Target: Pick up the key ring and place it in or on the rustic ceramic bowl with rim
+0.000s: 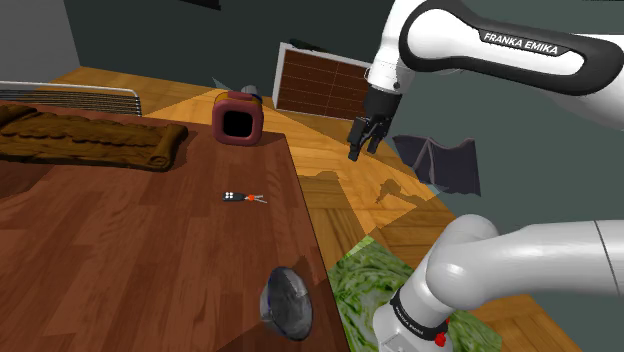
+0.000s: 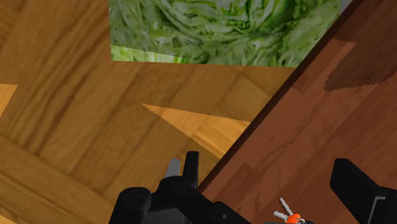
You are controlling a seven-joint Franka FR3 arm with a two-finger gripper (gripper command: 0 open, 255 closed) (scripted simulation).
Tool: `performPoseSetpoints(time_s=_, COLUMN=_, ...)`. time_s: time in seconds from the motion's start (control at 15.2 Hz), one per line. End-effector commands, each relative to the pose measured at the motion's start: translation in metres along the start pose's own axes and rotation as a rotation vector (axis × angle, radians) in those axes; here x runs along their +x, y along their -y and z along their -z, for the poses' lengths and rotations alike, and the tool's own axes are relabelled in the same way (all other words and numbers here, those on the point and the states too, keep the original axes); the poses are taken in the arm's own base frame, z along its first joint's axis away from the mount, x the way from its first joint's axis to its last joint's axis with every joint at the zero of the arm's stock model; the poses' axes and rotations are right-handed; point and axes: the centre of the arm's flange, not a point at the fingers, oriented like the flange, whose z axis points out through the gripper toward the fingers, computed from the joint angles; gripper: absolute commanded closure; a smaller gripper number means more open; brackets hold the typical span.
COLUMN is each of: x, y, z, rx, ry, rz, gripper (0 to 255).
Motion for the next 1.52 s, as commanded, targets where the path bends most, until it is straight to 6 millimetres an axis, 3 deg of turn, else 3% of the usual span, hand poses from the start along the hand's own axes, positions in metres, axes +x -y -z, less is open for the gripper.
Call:
performPoseSetpoints(time_s=0.0, x=0.000, y=0.000, z=0.000, rx=0.000, ry=0.000, rz=0.000, gripper=0)
performPoseSetpoints(time_s=0.73, x=0.103, y=0.045, z=-0.083, rx=-0.028, ry=-0.051, rz=0.293, gripper=0)
performPoseSetpoints(time_s=1.45, x=0.193, y=0.115, z=-0.163, rx=-0.056, ry=-0.102, rz=0.585, gripper=0)
